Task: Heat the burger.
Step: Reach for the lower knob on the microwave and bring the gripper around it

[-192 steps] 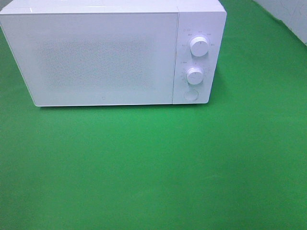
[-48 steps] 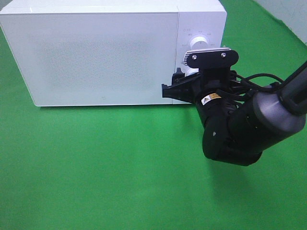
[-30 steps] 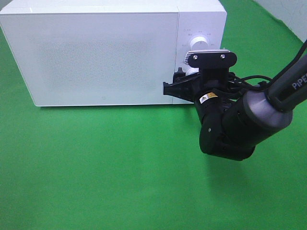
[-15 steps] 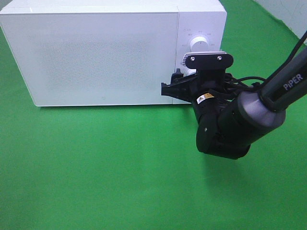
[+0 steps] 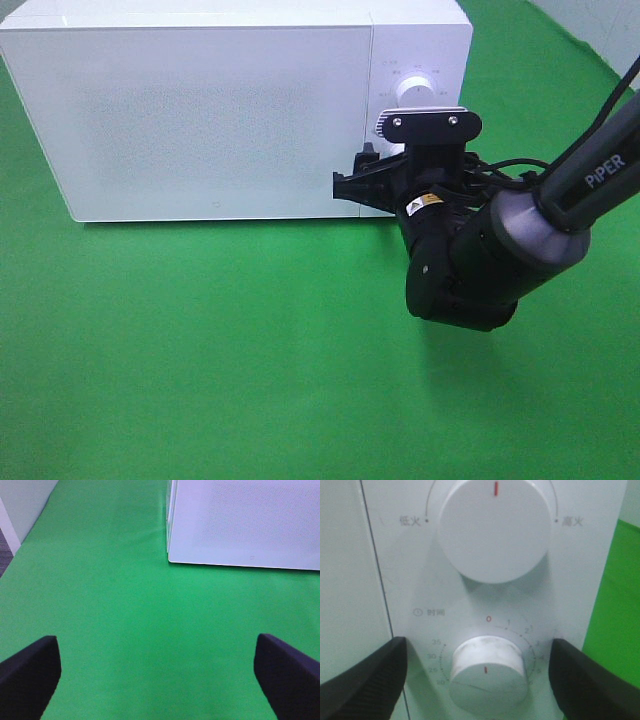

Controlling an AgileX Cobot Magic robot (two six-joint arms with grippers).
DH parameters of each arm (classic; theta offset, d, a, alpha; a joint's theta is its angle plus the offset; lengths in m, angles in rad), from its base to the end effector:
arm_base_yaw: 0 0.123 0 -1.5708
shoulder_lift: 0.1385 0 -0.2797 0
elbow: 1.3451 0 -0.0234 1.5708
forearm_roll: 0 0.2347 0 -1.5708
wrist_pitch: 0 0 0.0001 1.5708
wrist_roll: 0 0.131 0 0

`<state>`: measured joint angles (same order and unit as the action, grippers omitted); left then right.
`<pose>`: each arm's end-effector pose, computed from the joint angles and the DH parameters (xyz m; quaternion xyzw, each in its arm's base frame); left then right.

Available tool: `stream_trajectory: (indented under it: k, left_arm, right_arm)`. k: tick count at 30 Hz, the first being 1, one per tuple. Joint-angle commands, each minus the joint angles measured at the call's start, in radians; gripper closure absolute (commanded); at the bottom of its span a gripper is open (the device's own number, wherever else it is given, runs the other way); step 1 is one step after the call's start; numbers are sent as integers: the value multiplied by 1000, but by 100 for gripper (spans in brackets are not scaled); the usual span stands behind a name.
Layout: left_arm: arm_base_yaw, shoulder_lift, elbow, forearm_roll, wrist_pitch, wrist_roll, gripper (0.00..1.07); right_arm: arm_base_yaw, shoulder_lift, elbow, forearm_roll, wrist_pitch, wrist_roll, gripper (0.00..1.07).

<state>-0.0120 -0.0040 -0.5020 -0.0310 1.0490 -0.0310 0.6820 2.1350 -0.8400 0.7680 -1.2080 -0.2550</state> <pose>0.0219 -0.0038 0.2534 -0.0075 0.8484 -0.0269 0.5285 0.3524 0.1766 0.1131 0.0089 0.7392 -0.0112 0.6733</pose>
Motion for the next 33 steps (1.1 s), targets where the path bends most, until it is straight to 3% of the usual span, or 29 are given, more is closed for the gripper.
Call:
stream_trajectory:
  k: [1,9,15,17,18,20,21,22,23,24,27,33]
  left_arm:
    - [2,-22,2,-1,-9,1,9]
    - [2,-22,2,-1,-9,1,9]
    - [2,-22,2,-1,-9,1,9]
    - [2,-22,2,-1,-9,1,9]
    - [2,-22,2,-1,-9,1,9]
    - [2,-22,2,-1,-9,1,9]
    - [2,-22,2,-1,-9,1,9]
    - [2,-22,2,-1,-9,1,9]
    - [2,-22,2,-1,-9,1,9]
    - [2,-22,2,-1,-9,1,9]
    - [2,-22,2,-1,-9,1,9]
    - [2,-22,2,-1,-9,1,9]
  right_arm:
    - [-6,6,-12,-23,13,1,34]
    - [-6,9,-12,-23,13,1,35]
    - [-6,9,-12,-23,9,1,43]
    - [-6,9,-12,-23,-2,1,59]
    - [-6,9,-12,-23,-2,1,59]
    - [-6,9,-12,-23,-21,1,79]
    - [-6,9,-12,-23,-21,1,79]
    - [-6,9,-12,-23,-24,1,91]
    - [-6,9,-12,-23,-24,1,91]
    - [-6,9,-12,-24,-28,1,99]
    - [-6,9,-12,-31,-45,1,106]
    - [-6,9,-12,-31,-68,1,106]
